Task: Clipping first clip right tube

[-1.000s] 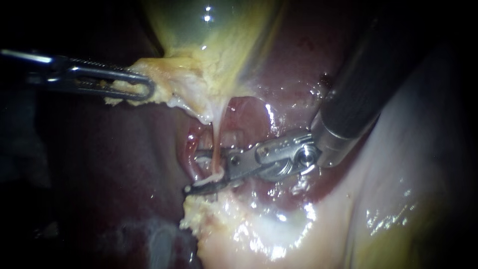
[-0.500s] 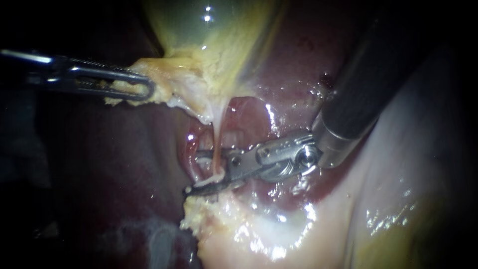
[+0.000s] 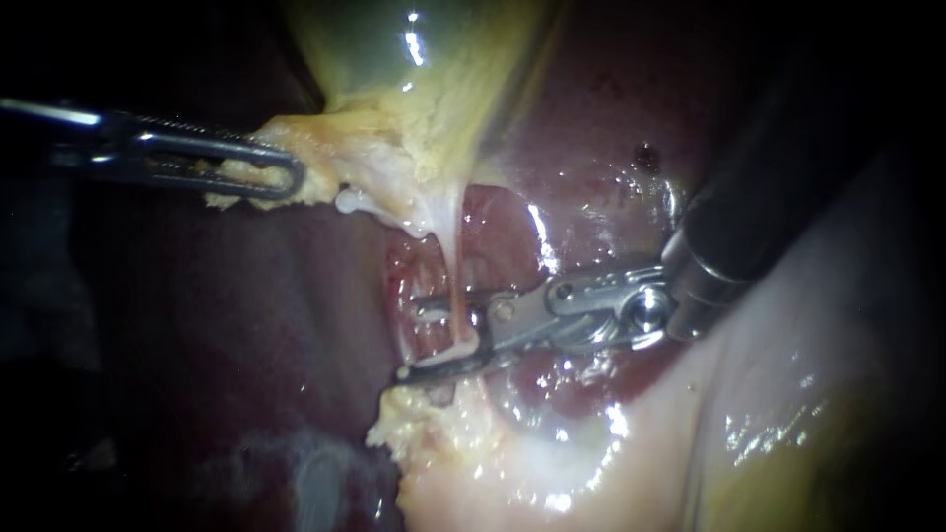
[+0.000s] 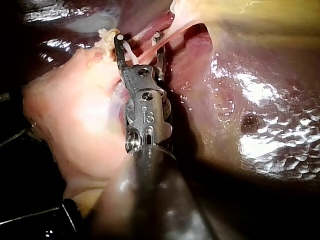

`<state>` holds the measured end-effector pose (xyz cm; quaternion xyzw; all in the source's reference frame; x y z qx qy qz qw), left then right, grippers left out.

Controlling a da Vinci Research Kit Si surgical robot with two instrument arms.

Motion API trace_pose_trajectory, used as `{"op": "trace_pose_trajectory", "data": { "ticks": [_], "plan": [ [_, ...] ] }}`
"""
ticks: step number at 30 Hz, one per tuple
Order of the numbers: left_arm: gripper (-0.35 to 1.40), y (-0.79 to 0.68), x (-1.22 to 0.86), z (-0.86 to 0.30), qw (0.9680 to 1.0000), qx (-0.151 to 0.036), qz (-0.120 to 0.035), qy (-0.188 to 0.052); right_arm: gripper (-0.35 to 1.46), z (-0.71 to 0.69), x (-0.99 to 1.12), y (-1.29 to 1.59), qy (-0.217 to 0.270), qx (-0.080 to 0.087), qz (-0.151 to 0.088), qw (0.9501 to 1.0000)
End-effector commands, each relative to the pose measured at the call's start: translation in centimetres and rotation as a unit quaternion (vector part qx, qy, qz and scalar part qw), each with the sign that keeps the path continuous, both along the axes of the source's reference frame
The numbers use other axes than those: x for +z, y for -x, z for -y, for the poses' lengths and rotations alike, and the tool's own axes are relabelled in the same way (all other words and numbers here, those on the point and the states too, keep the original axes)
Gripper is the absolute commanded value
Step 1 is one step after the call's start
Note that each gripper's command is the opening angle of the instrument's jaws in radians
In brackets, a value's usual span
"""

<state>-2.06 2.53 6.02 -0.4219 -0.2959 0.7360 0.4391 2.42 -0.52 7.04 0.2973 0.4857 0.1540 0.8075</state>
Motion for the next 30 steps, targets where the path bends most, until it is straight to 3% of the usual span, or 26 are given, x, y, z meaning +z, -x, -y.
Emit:
{"op": "trace_pose_trajectory", "data": {
  "ticks": [1,18,30],
  "plan": [
    [-0.35,0.0,0.0,0.0,1.0,0.0,0.0,0.0,0.5,-0.01,-0.01,0.02,0.0,0.0,-0.001,1.0],
    [-0.35,0.0,0.0,0.0,1.0,0.0,0.0,0.0,0.49,-0.11,-0.27,0.44,-0.015,-0.002,-0.002,0.9999],
    [-0.35,0.0,0.0,0.0,1.0,0.0,0.0,0.0,0.49,-0.05,-0.46,0.52,-0.02,-0.005,-0.004,0.9998]
  ]
}}
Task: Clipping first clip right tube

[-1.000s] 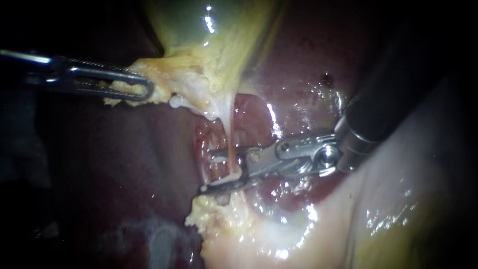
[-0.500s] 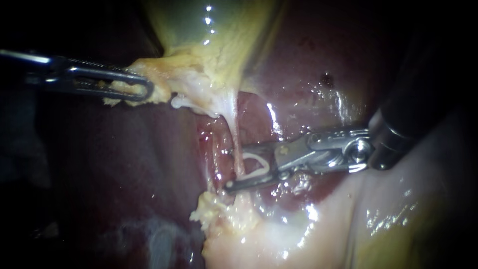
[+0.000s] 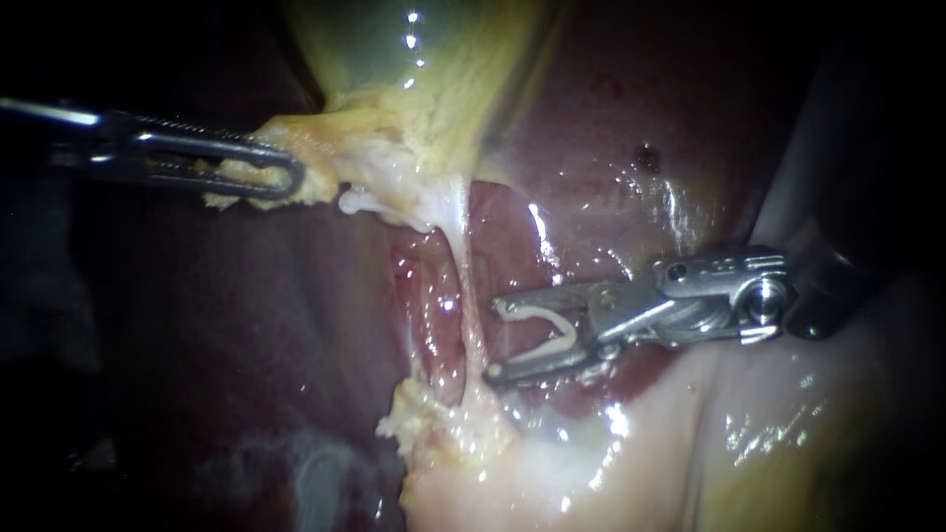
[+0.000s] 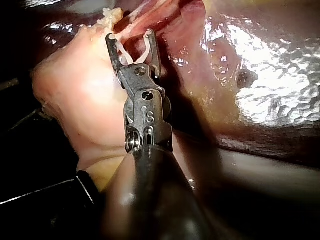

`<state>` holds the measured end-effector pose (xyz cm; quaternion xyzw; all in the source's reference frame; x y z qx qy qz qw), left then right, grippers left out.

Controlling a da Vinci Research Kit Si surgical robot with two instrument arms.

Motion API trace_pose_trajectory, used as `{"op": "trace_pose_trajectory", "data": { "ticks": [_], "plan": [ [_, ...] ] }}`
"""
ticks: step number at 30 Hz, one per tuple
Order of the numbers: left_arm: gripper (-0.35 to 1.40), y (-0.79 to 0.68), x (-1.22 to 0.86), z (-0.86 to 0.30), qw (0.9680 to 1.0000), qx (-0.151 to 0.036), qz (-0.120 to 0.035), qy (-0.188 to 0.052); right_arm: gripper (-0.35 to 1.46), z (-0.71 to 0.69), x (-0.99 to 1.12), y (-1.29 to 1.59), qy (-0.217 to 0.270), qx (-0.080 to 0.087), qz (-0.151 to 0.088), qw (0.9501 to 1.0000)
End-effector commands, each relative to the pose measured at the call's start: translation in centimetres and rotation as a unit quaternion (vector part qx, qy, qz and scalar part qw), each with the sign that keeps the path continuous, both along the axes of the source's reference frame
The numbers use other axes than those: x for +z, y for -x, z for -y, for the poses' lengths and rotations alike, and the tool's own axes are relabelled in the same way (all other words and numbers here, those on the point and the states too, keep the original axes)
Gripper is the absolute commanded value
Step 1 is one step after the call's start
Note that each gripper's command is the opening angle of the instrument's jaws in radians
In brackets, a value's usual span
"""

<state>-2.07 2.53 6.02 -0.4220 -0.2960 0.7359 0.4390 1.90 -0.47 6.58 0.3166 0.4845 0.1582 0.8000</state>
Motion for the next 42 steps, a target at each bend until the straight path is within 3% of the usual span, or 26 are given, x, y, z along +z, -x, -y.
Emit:
{"op": "trace_pose_trajectory", "data": {
  "ticks": [1,11,23,42],
  "plan": [
    [-0.35,0.0,0.0,0.0,1.0,0.0,0.0,0.0,0.49,0.01,-0.01,0.0,-0.003,0.001,0.001,1.0],
    [-0.35,0.0,0.0,0.0,1.0,0.0,0.0,0.0,0.49,0.04,-0.03,-0.05,-0.002,0.001,0.001,1.0],
    [-0.35,0.0,0.0,0.0,1.0,0.0,0.0,0.0,0.49,0.14,0.18,-0.32,-0.006,0.014,0.003,0.9999],
    [-0.35,0.01,0.0,0.0,1.0,0.0,0.0,0.0,0.5,0.23,0.32,-0.59,-0.061,0.022,-0.03,0.9975]
  ]
}}
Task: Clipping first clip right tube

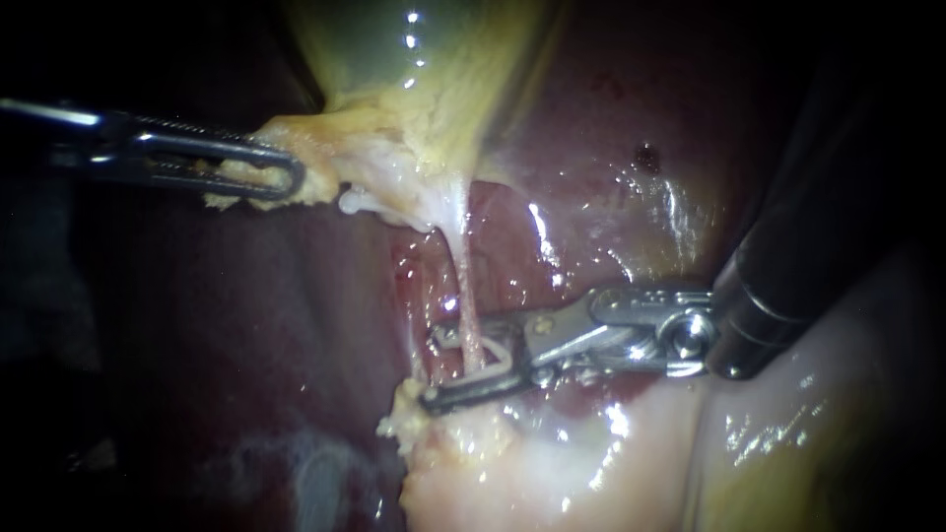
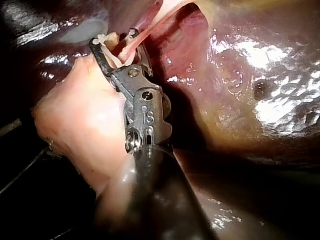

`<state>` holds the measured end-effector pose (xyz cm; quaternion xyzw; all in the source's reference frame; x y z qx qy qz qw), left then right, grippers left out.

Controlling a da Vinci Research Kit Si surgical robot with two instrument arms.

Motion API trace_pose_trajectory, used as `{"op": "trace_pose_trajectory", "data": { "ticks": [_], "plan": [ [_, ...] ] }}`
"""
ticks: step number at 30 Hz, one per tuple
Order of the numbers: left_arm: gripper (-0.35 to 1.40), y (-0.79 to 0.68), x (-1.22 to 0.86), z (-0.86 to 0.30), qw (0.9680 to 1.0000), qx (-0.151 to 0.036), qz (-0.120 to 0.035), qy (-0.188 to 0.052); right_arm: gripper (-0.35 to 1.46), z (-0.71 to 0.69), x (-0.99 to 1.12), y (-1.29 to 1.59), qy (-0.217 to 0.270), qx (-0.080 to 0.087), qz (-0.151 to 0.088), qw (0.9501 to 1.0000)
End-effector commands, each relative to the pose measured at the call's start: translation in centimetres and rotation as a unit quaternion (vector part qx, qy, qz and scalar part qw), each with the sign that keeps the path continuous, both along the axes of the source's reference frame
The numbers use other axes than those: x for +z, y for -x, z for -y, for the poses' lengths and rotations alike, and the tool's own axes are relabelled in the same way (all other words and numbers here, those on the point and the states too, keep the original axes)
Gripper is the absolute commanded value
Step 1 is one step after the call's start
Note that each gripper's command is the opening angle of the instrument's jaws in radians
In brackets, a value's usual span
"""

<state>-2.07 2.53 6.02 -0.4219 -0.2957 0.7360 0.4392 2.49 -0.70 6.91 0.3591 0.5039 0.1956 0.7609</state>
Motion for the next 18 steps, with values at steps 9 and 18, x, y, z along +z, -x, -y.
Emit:
{"op": "trace_pose_trajectory", "data": {
  "ticks": [9,18],
  "plan": [
    [-0.35,0.0,0.0,0.0,1.0,0.0,0.0,0.0,0.5,0.04,-0.03,-0.09,-0.031,0.003,-0.025,0.9992],
    [-0.35,0.0,0.0,0.0,1.0,0.0,0.0,0.0,0.5,0.13,-0.16,-0.16,-0.056,-0.001,-0.05,0.9972]
  ]
}}
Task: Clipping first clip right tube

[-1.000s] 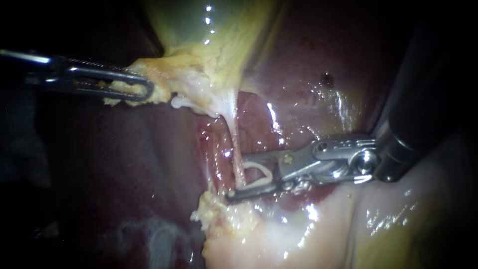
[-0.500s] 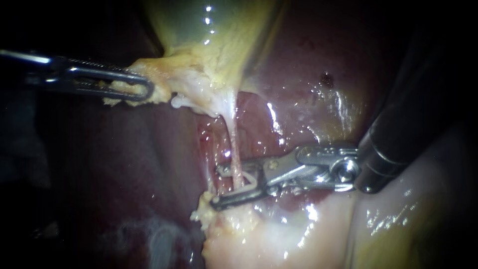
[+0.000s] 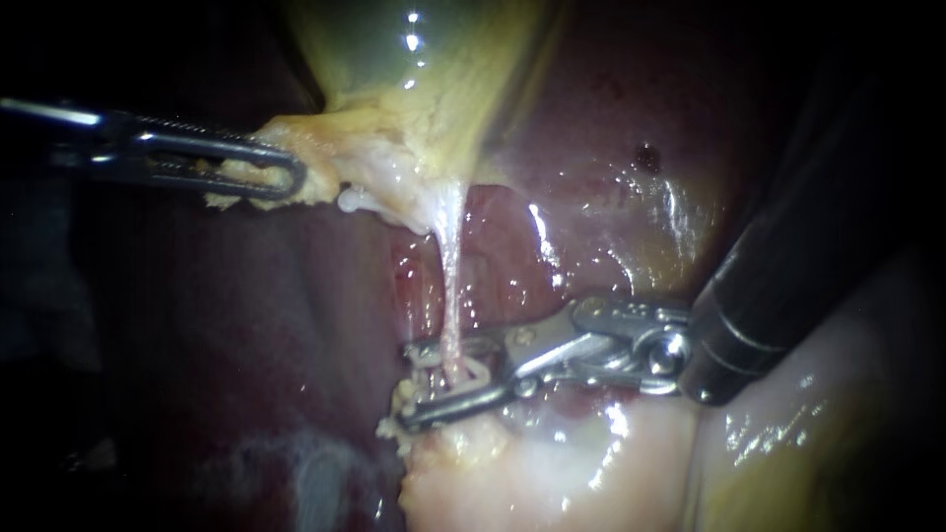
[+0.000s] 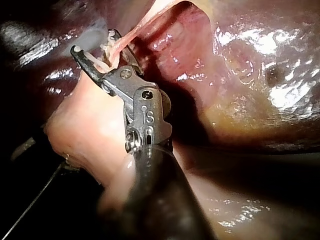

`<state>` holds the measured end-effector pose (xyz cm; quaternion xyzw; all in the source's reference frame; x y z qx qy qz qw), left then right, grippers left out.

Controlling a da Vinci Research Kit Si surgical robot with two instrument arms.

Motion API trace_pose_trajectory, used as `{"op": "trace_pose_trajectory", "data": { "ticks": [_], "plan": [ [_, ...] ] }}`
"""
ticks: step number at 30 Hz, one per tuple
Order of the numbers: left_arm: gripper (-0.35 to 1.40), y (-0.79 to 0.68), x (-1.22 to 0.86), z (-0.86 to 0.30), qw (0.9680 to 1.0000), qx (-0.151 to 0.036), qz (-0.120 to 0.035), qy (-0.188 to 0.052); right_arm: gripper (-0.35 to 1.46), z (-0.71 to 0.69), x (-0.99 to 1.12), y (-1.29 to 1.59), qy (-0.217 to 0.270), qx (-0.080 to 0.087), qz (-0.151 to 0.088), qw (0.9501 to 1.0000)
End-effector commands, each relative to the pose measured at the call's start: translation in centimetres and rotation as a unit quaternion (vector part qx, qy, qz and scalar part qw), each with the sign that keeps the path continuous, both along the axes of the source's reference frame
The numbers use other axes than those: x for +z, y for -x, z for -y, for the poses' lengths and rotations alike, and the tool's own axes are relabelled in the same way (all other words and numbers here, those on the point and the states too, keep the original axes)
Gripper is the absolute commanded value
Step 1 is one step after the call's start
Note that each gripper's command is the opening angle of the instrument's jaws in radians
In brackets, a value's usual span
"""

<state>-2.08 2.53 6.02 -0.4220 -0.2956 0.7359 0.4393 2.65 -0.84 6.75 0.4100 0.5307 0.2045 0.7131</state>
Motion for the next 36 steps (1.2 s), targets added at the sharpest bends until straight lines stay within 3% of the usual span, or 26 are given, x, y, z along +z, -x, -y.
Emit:
{"op": "trace_pose_trajectory", "data": {
  "ticks": [1,9,20,36],
  "plan": [
    [-0.35,0.0,0.0,0.0,1.0,0.0,0.0,0.0,0.5,0.01,-0.03,-0.01,-0.001,0.0,-0.002,1.0],
    [-0.35,0.0,0.0,0.0,1.0,0.0,0.0,0.0,0.5,0.02,-0.29,-0.05,-0.015,-0.023,-0.038,0.9989],
    [-0.35,0.0,0.0,0.0,1.0,0.0,0.0,0.0,0.5,-0.01,-0.48,-0.06,-0.022,-0.017,-0.051,0.9983],
    [-0.35,0.0,0.0,0.0,1.0,0.0,0.0,0.0,0.38,-0.04,-0.46,-0.06,-0.025,-0.016,-0.049,0.9983]
  ]
}}
